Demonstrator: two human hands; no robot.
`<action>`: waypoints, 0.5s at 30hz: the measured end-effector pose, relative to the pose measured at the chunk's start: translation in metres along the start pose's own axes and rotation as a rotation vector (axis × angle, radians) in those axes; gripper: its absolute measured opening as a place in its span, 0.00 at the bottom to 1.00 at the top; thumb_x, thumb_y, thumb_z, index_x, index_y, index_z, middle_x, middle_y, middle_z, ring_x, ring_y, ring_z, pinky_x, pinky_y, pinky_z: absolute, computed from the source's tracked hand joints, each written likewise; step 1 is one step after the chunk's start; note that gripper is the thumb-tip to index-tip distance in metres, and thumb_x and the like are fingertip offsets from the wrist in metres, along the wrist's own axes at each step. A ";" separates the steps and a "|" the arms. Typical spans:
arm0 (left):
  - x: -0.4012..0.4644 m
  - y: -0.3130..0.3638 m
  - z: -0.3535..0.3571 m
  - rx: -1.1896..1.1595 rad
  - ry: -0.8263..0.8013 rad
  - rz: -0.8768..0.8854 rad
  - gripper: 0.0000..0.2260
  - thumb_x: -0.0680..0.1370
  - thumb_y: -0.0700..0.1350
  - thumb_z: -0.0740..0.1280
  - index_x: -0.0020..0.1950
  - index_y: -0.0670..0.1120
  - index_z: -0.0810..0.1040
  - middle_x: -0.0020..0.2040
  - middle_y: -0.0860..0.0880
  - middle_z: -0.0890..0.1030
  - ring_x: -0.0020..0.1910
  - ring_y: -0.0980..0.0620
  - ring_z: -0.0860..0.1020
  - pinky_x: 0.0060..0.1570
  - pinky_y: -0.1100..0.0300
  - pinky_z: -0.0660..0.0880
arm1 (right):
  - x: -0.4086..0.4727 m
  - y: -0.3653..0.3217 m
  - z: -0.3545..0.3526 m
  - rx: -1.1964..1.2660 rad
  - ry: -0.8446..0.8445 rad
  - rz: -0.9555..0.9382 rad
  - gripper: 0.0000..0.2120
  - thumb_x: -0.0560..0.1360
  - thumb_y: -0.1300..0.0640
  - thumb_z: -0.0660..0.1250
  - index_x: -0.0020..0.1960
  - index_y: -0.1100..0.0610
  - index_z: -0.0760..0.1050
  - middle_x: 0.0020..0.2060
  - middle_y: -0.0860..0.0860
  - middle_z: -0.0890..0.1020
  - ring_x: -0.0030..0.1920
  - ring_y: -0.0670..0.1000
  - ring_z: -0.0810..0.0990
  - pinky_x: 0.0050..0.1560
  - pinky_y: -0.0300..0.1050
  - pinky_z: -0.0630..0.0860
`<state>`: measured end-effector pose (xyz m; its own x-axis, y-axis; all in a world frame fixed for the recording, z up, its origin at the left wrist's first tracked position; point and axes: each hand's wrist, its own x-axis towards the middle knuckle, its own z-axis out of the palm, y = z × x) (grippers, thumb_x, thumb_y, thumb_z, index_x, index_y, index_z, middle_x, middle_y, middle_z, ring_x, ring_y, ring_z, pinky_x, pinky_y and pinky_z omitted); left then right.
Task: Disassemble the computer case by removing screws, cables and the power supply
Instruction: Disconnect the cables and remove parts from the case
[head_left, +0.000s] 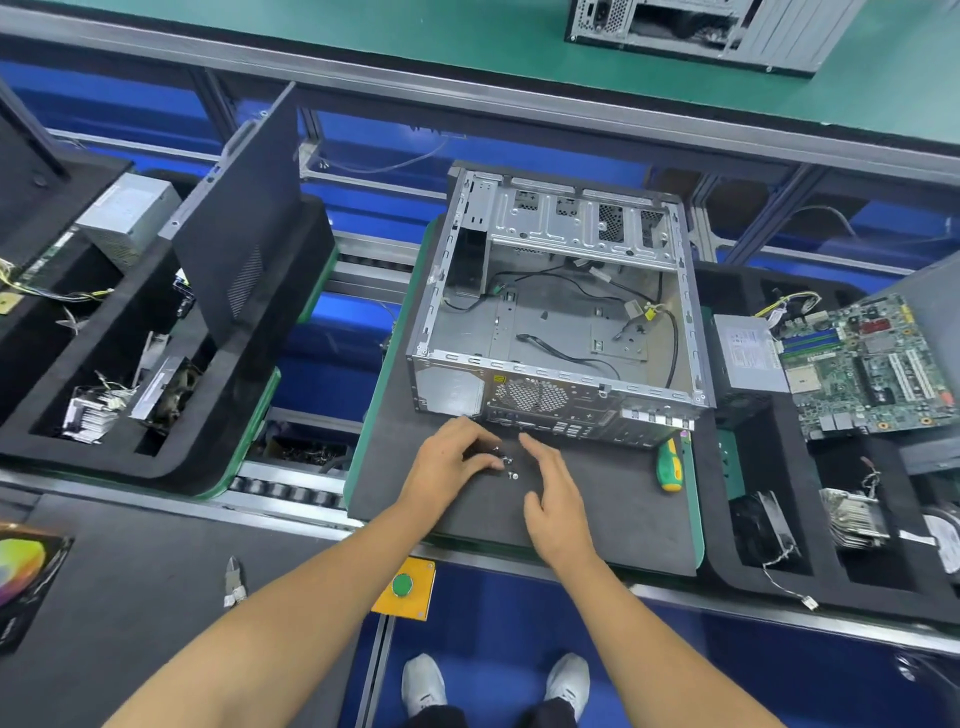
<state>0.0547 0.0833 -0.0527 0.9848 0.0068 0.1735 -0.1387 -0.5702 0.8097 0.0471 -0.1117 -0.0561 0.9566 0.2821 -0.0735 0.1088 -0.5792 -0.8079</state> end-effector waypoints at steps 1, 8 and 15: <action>-0.001 -0.004 -0.005 0.033 -0.015 0.018 0.15 0.70 0.48 0.81 0.54 0.47 0.85 0.48 0.54 0.83 0.51 0.54 0.79 0.53 0.58 0.77 | -0.002 0.001 0.000 -0.090 0.031 -0.020 0.39 0.69 0.70 0.59 0.75 0.43 0.66 0.72 0.37 0.69 0.72 0.37 0.66 0.73 0.32 0.58; -0.002 -0.013 -0.022 0.167 -0.116 0.015 0.21 0.72 0.48 0.79 0.63 0.47 0.85 0.51 0.51 0.85 0.51 0.51 0.77 0.55 0.64 0.73 | -0.001 0.002 0.003 -0.407 0.073 -0.032 0.13 0.74 0.62 0.66 0.57 0.53 0.74 0.54 0.47 0.72 0.51 0.49 0.64 0.57 0.48 0.68; 0.004 0.004 0.000 0.105 -0.118 0.005 0.13 0.73 0.43 0.78 0.58 0.45 0.86 0.51 0.51 0.86 0.51 0.51 0.81 0.55 0.55 0.77 | 0.019 -0.010 0.014 -0.372 0.020 -0.009 0.04 0.77 0.59 0.65 0.48 0.52 0.72 0.47 0.46 0.75 0.50 0.51 0.69 0.54 0.49 0.66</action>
<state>0.0579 0.0815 -0.0490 0.9904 -0.0897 0.1056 -0.1385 -0.6524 0.7451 0.0600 -0.0900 -0.0575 0.9598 0.2758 -0.0529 0.2048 -0.8163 -0.5401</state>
